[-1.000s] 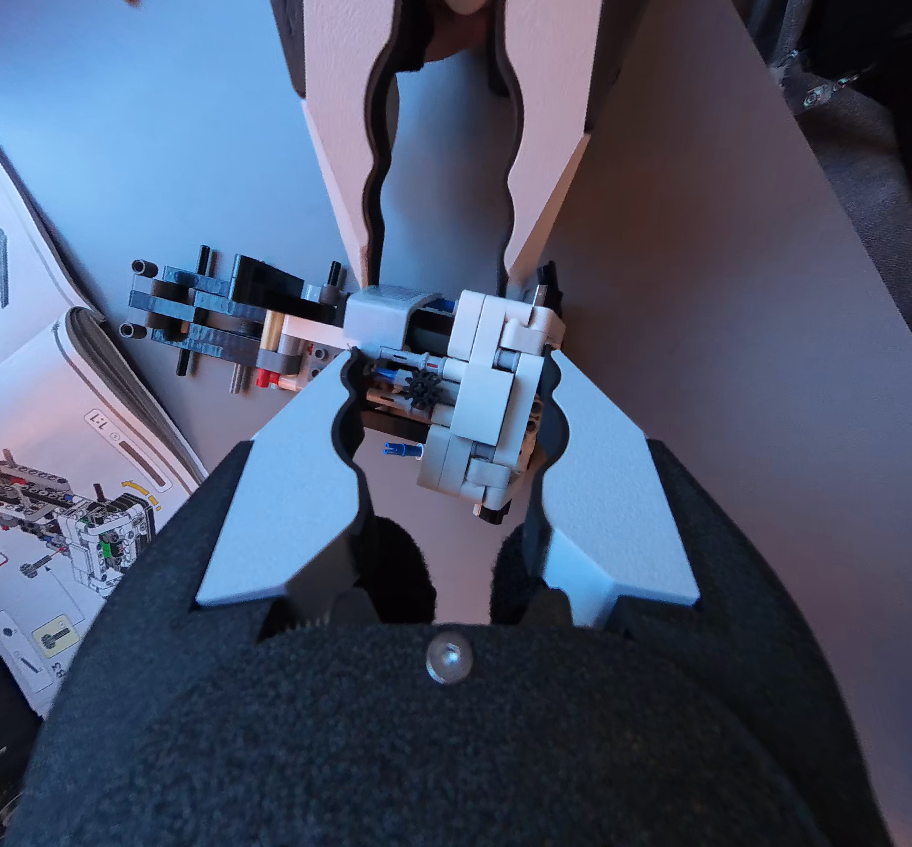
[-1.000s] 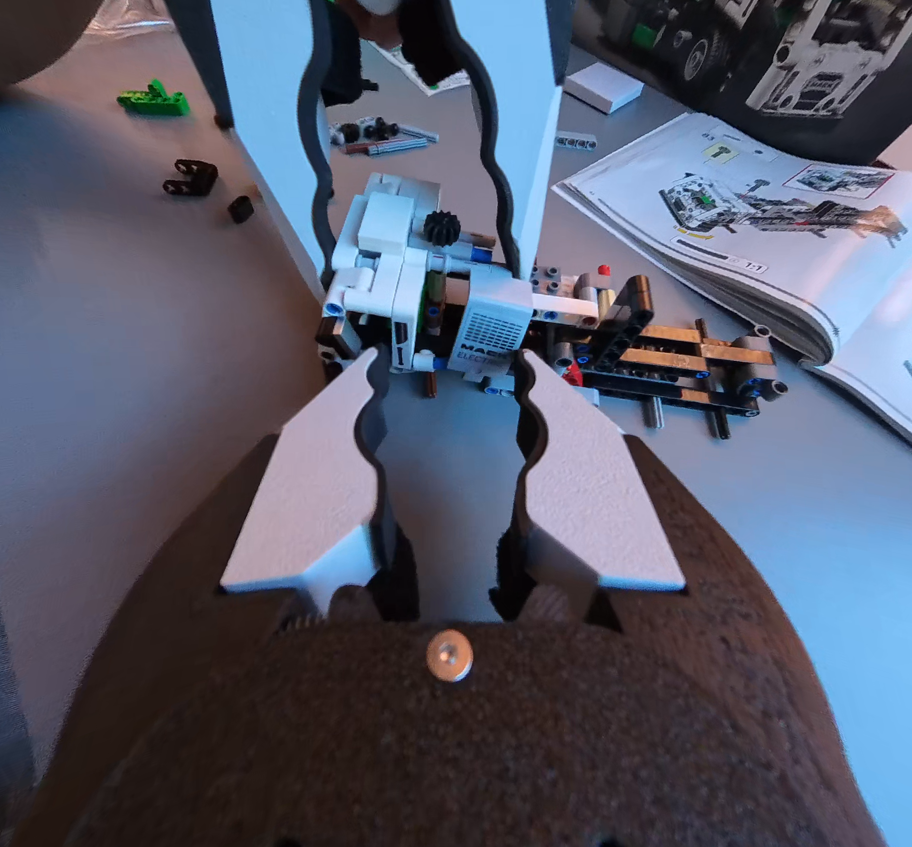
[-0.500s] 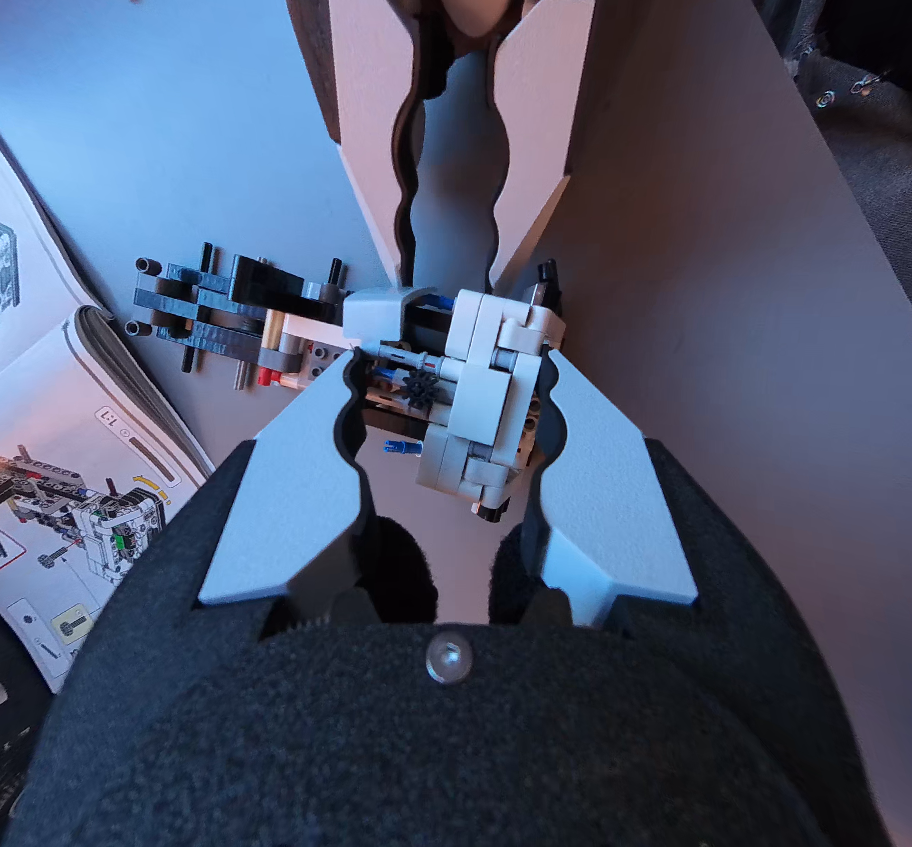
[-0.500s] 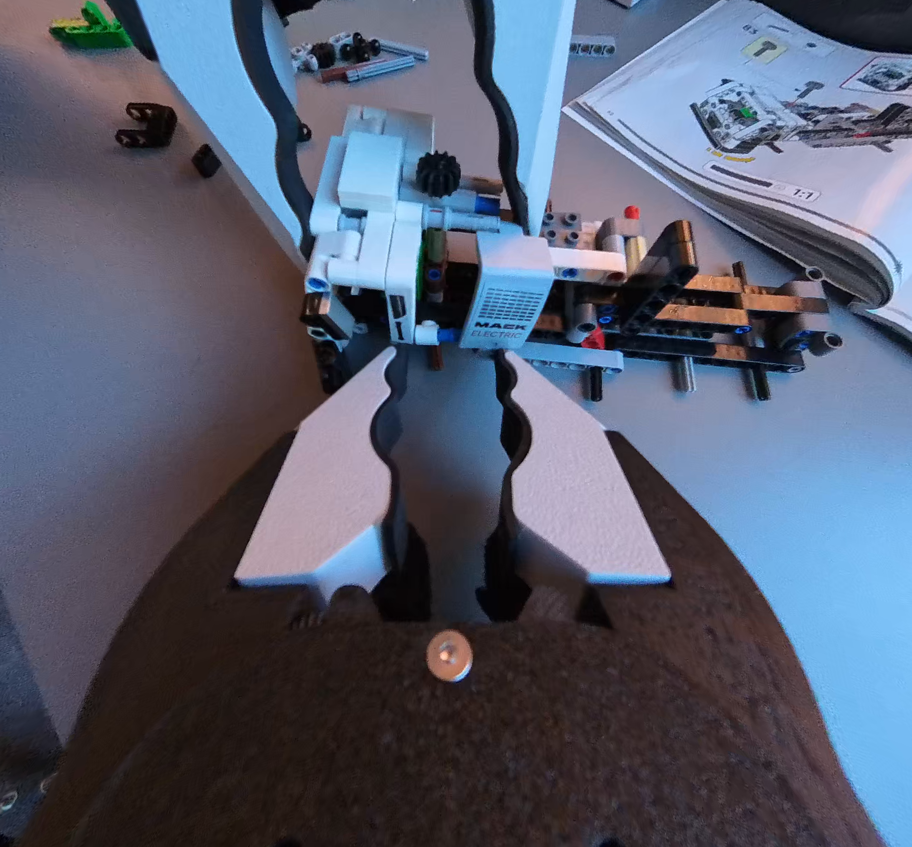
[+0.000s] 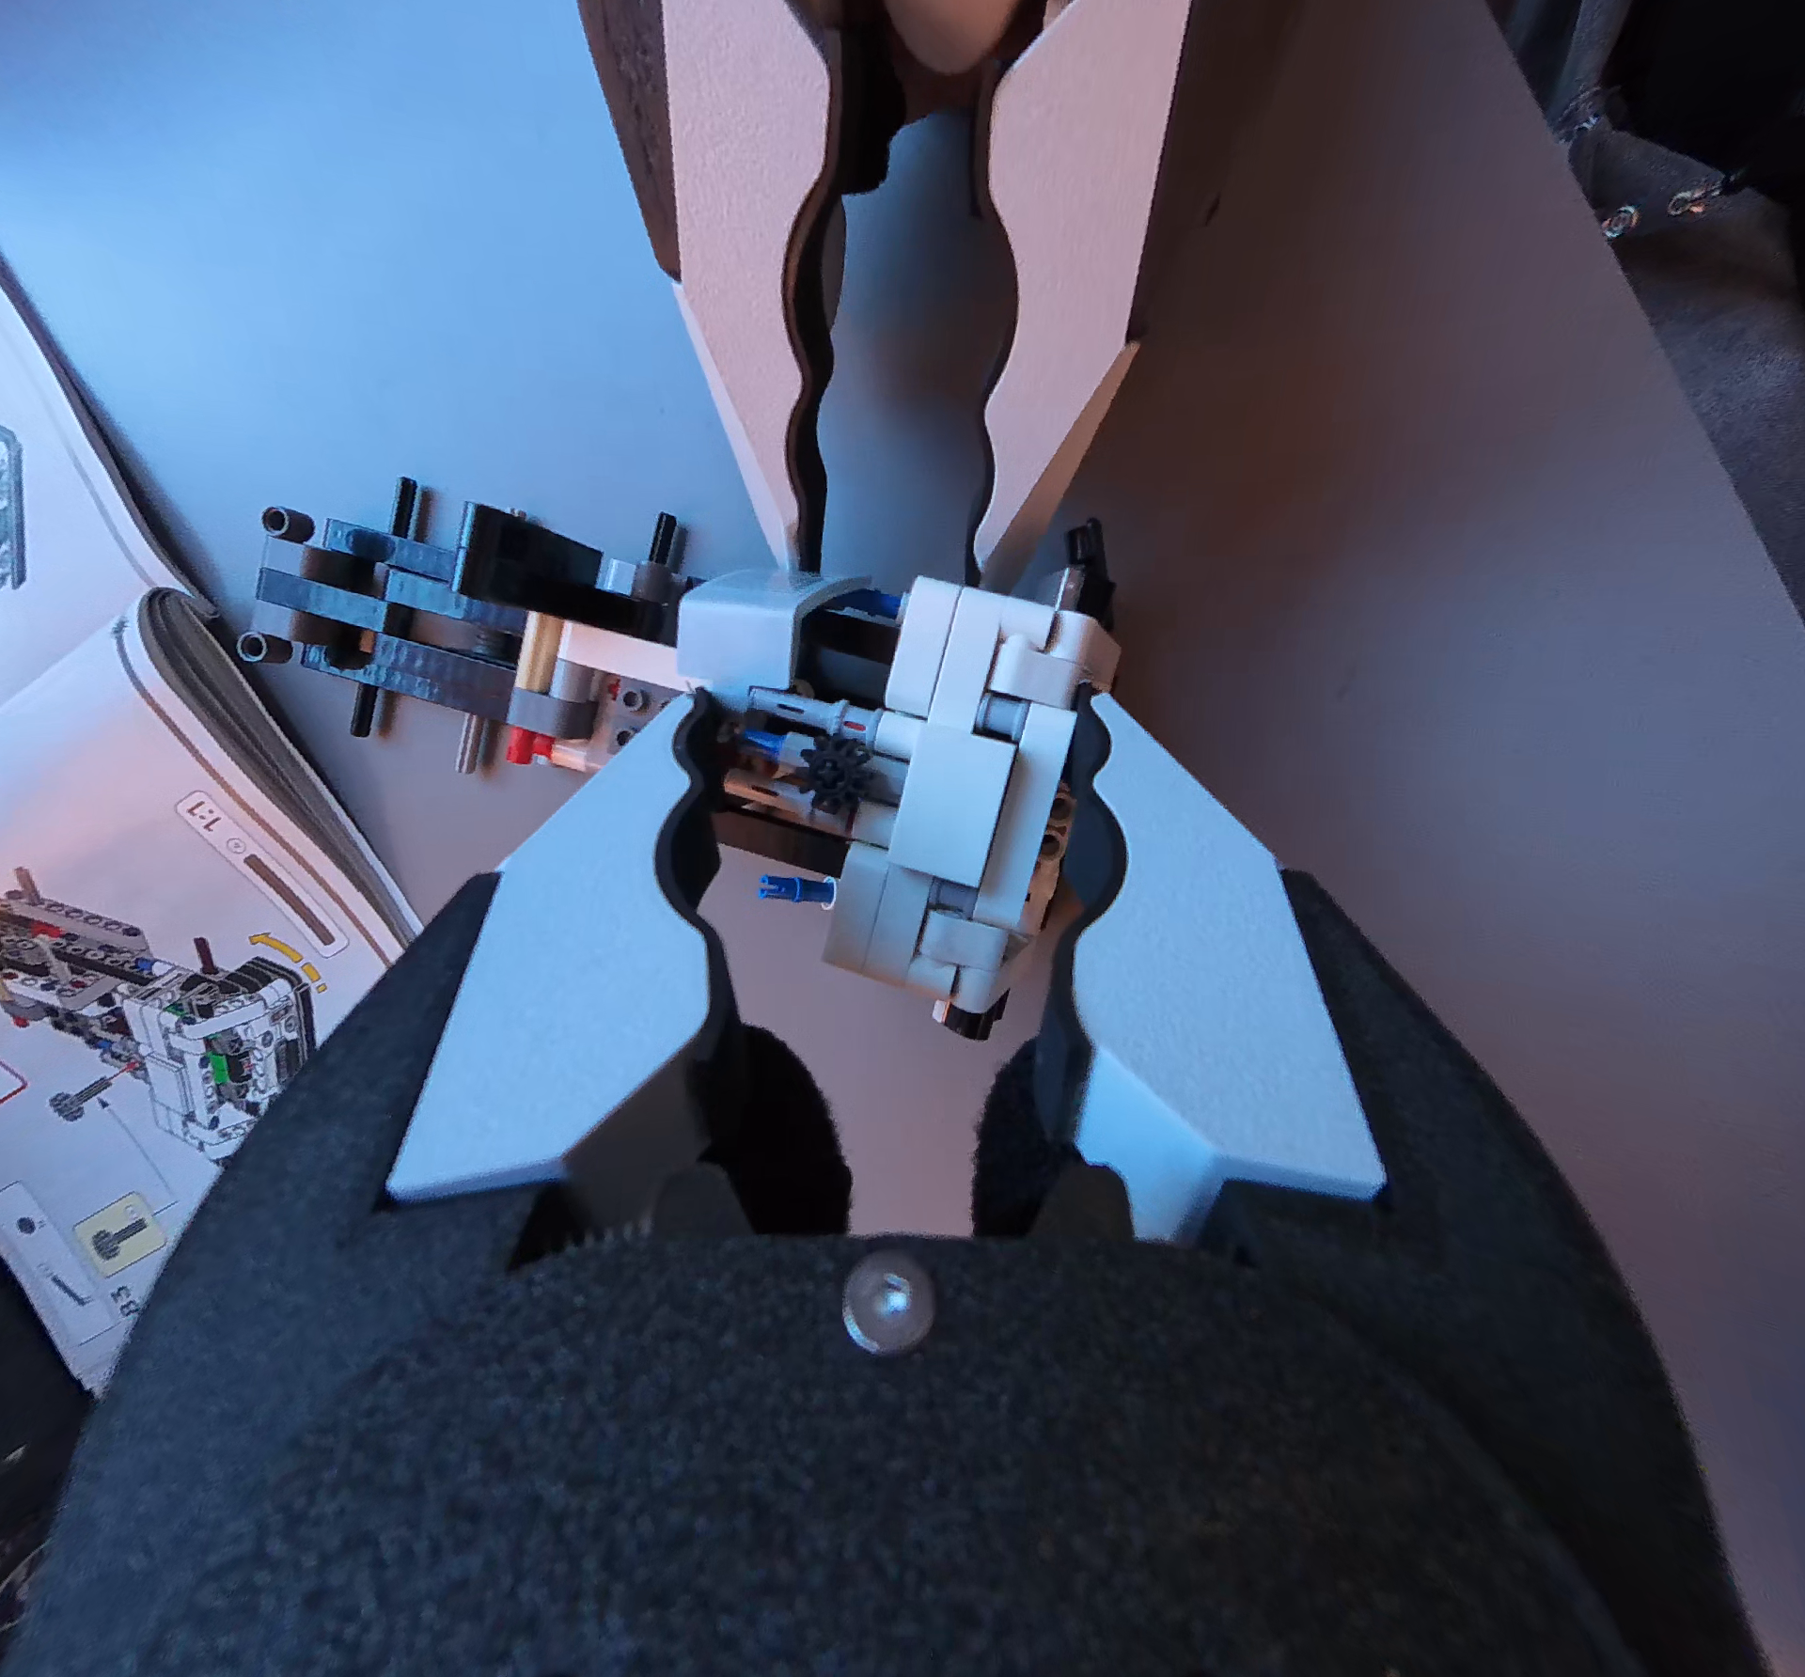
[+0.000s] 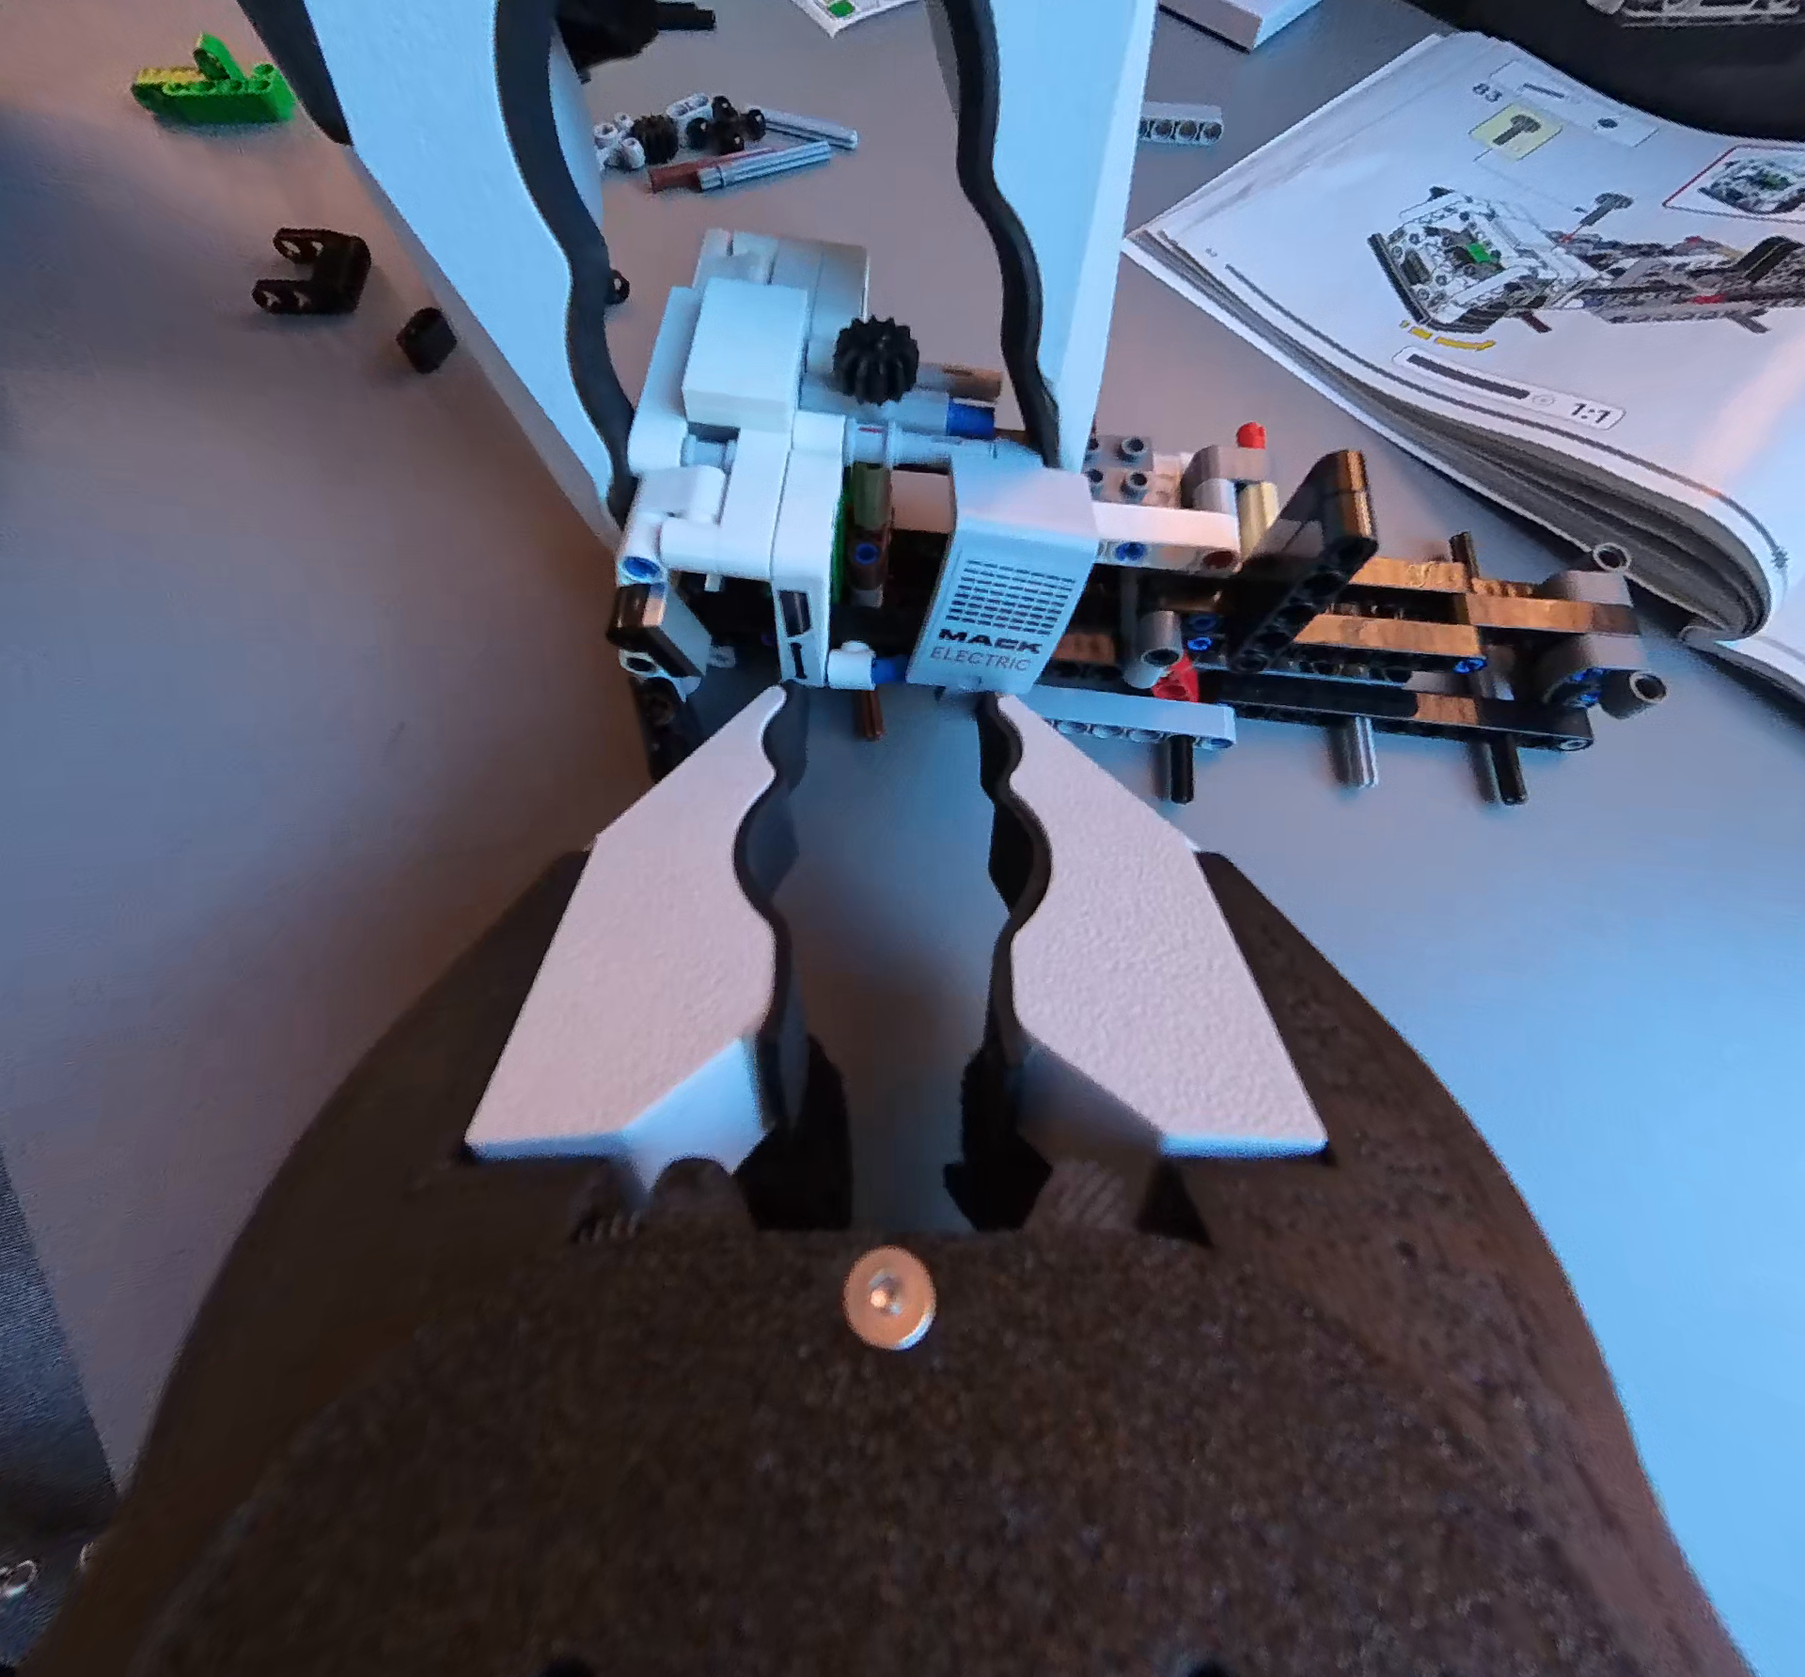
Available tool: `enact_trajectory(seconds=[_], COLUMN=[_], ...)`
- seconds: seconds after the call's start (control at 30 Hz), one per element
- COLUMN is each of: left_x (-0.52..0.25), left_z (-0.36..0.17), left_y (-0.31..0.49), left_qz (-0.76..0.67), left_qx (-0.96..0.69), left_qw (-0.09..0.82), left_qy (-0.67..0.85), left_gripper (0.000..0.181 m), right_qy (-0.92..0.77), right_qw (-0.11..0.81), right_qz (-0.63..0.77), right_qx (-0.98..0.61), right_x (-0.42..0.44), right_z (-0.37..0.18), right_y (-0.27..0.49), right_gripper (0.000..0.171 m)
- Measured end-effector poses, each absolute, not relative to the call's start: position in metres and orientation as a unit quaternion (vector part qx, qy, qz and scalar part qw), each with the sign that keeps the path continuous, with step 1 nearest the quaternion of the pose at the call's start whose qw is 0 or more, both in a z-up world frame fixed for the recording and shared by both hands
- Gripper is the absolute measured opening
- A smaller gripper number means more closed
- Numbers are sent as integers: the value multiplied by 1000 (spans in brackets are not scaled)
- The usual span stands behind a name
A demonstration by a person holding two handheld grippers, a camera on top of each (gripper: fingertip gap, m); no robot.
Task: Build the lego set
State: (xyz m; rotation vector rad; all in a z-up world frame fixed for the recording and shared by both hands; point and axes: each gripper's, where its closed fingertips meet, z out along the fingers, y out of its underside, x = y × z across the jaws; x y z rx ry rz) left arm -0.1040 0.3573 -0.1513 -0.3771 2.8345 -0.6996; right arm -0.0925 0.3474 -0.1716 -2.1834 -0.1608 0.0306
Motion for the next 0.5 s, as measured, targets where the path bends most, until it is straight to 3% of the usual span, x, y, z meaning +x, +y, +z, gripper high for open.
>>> enact_trajectory(seconds=[0.3, 0.5], left_x=[-104, -106], left_z=[-151, -151], left_y=[358, 358], left_qz=[-235, -233], left_qx=[-123, -112], left_qw=[101, 103], left_qy=[959, 961], left_gripper=[71, 69], right_qy=[-62, -103], right_qw=[475, 465], right_qz=[97, 58], right_qx=[-872, -878], right_x=[-97, -96], right_z=[-163, -168], right_y=[343, 344], right_gripper=[40, 39])
